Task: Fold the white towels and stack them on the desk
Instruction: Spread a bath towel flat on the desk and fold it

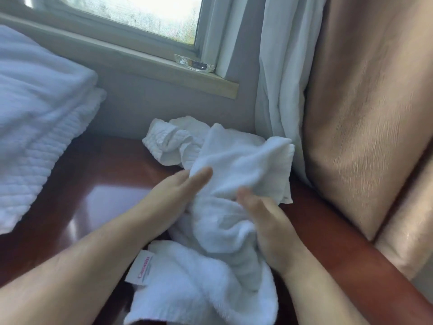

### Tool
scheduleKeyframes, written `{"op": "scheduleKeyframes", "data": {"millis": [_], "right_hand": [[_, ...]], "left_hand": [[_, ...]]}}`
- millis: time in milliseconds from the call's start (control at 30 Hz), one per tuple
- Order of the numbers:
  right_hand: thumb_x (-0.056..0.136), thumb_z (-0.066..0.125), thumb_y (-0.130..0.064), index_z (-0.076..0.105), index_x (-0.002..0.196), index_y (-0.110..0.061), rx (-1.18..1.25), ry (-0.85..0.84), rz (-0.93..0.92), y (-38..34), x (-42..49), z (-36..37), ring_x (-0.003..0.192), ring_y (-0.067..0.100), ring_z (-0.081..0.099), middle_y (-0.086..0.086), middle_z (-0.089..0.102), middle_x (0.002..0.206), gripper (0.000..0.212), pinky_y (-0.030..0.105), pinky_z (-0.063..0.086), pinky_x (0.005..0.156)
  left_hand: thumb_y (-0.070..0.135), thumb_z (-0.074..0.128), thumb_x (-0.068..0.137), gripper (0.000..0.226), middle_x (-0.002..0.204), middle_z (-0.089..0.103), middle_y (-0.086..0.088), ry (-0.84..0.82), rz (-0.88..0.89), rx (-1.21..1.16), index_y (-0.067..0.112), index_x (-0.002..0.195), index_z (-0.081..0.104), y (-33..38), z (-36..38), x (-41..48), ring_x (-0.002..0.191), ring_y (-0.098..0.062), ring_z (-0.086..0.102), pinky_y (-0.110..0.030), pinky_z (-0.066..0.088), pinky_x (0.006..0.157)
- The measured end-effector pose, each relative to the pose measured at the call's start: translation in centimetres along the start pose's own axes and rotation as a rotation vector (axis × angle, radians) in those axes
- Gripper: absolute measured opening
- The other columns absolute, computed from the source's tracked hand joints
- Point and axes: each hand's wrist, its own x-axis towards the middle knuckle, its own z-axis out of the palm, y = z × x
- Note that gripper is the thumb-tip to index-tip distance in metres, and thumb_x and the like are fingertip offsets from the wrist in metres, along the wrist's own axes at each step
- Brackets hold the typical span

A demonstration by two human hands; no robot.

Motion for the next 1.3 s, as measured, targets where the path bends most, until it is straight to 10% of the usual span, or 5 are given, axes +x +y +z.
{"op": "scheduleKeyframes", "data": {"millis": [167,400,633,967,1300], "right_hand": [[0.085,0.042,-0.071,0.072,0.079,-0.025,-0.055,0.708,-0.087,2.2,1.6,-1.4,0.074,0.026,0.073,0.007,0.076,0.08,0.055,0.047,0.061,0.069],[0.095,0.049,-0.066,0.067,0.132,-0.02,0.427,0.37,0.018,2.2,1.5,-2.0,0.121,0.026,0.066,0.008,0.069,0.13,0.061,0.04,0.053,0.101],[0.071,0.052,-0.005,0.064,0.067,-0.011,0.585,0.387,0.006,1.9,1.0,-3.4,0.054,0.023,0.062,0.008,0.061,0.063,0.014,0.029,0.052,0.049],[0.096,0.059,-0.041,0.069,0.085,-0.012,-0.128,0.615,0.004,3.3,1.5,-1.4,0.06,0.008,0.064,-0.005,0.068,0.066,0.033,0.022,0.049,0.054],[0.097,0.06,-0.038,0.065,0.094,-0.006,-0.329,0.514,0.155,1.3,-2.2,4.0,0.068,0.014,0.066,0.003,0.07,0.076,0.033,0.033,0.053,0.064]], "left_hand": [[0.036,0.071,0.066,0.045,0.074,0.062,-0.021,-0.252,-0.121,0.054,-0.006,0.078,0.062,0.1,-1.0,-1.3,0.065,-0.026,0.054,-0.033,0.04,0.06],[0.038,0.077,0.074,0.039,0.106,0.073,-0.016,-0.277,-0.269,-0.14,0.01,0.102,0.074,-0.5,-0.2,-1.3,0.1,-0.035,0.07,-0.039,0.053,0.092],[0.048,0.066,0.084,0.025,0.107,0.077,0.003,-0.305,-0.108,0.04,0.034,0.103,0.076,0.3,-0.1,-1.0,0.102,-0.016,0.072,-0.041,0.054,0.098],[0.045,0.066,0.09,0.016,0.107,0.075,0.003,-0.212,0.049,0.033,0.037,0.101,0.072,0.0,0.4,-2.2,0.101,-0.016,0.072,-0.03,0.058,0.084],[0.041,0.062,0.093,0.019,0.101,0.064,0.013,-0.265,-0.157,1.142,0.033,0.11,0.066,6.1,-3.0,-7.8,0.092,-0.009,0.063,-0.025,0.052,0.08]]}}
